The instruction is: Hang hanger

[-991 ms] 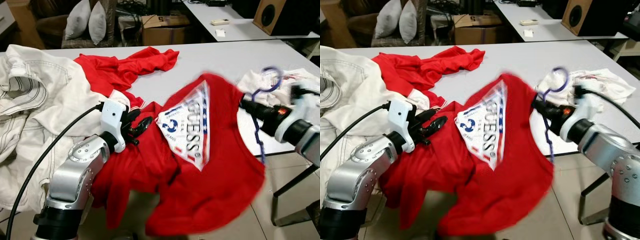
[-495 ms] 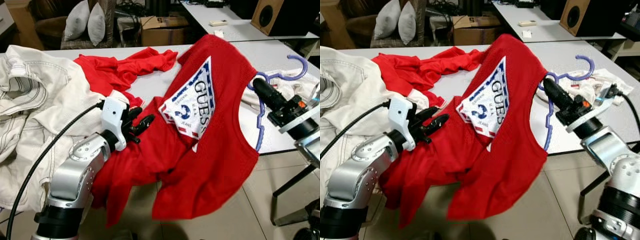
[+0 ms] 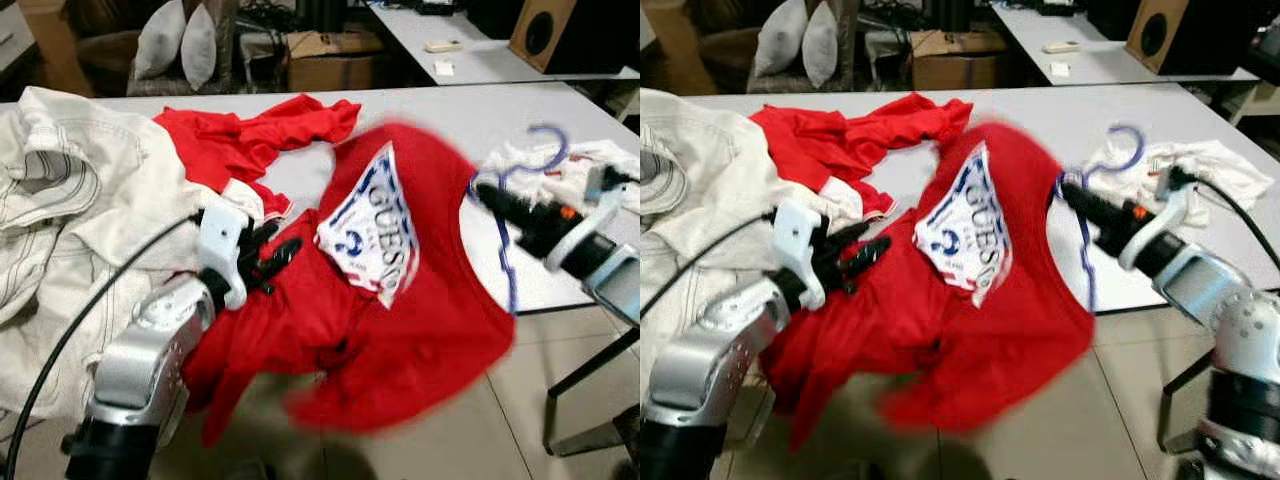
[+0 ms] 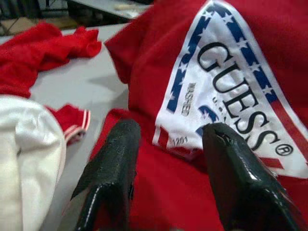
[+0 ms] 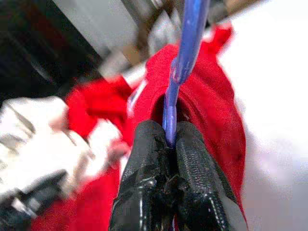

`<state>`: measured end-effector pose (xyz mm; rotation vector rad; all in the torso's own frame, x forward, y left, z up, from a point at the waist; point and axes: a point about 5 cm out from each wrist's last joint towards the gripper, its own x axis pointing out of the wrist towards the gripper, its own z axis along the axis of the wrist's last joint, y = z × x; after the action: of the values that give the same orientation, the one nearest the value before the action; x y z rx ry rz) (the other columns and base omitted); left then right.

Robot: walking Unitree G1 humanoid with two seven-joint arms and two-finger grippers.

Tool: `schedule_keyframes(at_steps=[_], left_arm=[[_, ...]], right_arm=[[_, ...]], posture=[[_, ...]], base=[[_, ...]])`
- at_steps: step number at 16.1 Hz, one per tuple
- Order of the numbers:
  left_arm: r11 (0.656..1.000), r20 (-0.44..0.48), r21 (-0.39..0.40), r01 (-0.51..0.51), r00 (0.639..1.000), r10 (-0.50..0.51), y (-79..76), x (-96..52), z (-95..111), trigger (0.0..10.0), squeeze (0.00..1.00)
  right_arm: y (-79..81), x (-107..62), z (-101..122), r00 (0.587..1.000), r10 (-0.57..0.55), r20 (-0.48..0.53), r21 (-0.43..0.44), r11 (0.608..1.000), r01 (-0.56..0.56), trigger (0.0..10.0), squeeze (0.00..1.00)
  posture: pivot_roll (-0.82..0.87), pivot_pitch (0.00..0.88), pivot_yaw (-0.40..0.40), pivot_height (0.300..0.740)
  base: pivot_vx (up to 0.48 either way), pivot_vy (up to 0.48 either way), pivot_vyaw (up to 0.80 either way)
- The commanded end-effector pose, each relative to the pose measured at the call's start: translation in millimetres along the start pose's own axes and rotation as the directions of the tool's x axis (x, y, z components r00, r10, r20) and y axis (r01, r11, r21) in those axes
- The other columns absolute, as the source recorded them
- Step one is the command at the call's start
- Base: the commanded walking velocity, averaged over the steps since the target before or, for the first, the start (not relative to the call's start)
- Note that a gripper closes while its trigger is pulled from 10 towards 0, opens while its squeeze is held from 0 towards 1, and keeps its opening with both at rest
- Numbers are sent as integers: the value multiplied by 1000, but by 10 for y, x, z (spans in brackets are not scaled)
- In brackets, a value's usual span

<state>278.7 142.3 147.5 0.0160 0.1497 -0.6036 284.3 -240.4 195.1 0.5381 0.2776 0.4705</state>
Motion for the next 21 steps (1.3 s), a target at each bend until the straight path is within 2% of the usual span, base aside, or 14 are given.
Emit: schedule_keyframes(at_steps=[1,4,7,8,16,18,20,21], left_arm=[[1000,9,27,1,1000,-1,-20,-12,51,10000,0],[999,2,33,14,1000,-14,-48,-29,39,10000,0],[999,1,35,18,1000,-18,-57,-28,35,10000,0],[999,3,36,19,1000,-19,-68,-10,39,10000,0],[999,9,36,25,1000,-26,-82,-18,38,10000,0],[999,-2,39,7,1000,-7,-51,-30,6,10000,0],[998,12,39,-42,999,42,14,-34,-17,10000,0],[997,13,46,-55,998,55,28,-28,-20,10000,0]], right_arm=[[73,-42,11,998,-35,-54,-74,997,31,10000,0],[182,-210,22,972,-149,-181,-235,966,104,10000,0],[233,-244,34,968,-165,-187,-262,959,113,10000,0],[327,-305,47,971,-179,-156,-302,945,126,10000,0],[426,-412,7,978,-187,-97,-323,935,147,10000,0],[463,-493,-19,982,-163,-99,-345,931,120,10000,0],[481,-539,-145,980,-139,-143,-364,928,79,10000,0],[478,-532,-199,982,-133,-134,-372,925,74,10000,0]], posture=[[40,0,-21,740],[35,0,-17,740],[29,0,-13,740],[24,0,-14,740],[28,0,-14,740],[26,0,-12,740],[23,0,-8,740],[24,0,-5,740]], base=[[-274,0,0],[-392,0,0],[-472,0,0],[-480,0,0],[-469,0,0],[0,0,0],[0,0,0],[0,0,0]])
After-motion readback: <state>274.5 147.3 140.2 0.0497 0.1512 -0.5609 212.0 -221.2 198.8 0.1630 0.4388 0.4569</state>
